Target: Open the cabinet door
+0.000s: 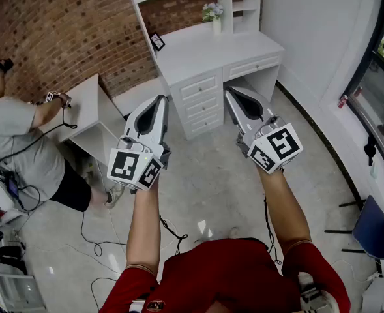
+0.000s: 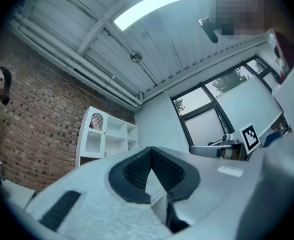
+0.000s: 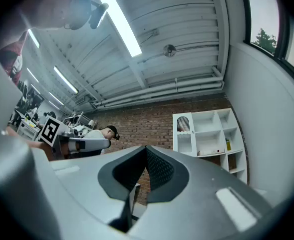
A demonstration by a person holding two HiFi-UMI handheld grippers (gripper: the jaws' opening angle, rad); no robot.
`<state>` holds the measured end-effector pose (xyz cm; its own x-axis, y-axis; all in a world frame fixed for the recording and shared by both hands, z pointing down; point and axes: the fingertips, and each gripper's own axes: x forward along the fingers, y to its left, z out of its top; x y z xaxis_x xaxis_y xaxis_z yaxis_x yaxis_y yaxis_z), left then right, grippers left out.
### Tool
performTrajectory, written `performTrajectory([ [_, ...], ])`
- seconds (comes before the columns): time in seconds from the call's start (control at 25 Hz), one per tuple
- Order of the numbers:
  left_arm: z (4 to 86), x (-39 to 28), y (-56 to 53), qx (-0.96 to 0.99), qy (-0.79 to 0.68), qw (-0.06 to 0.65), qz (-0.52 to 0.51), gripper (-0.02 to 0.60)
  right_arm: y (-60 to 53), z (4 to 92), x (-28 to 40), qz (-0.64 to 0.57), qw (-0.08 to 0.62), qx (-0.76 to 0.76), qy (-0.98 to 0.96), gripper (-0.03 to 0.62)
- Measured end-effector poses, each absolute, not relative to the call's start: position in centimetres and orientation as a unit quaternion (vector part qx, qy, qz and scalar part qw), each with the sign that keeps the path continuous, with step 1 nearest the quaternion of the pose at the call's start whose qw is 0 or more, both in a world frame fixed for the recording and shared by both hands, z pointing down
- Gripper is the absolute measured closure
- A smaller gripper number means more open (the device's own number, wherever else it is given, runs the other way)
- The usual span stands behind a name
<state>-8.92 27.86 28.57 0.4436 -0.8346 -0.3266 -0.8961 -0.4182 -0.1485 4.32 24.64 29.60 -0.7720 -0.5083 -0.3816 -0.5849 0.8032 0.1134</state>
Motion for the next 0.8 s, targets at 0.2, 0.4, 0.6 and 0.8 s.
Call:
performTrajectory([
  [0.2,29.0,-8.0,27.6,-0.834,0.522,0.148,0.099,0.581,24.5,29.7,5.1,0.111,0.170,-0.284,0.937,0.585],
  [0.4,29.5,-6.3,26.5,-0.829,0.531,0.141,0.103,0.581,23.6,30.1,7.1,0.100,0.179,-0.272,0.940,0.583],
  [0.6,30.1,-3.9,24.8,-0.825,0.539,0.140,0.096,0.581,22.2,30.4,10.3,0.095,0.187,-0.268,0.940,0.583],
  [0.8,30.4,-1.3,22.1,-0.824,0.542,0.138,0.088,0.581,20.0,31.1,13.9,0.092,0.189,-0.268,0.940,0.583],
])
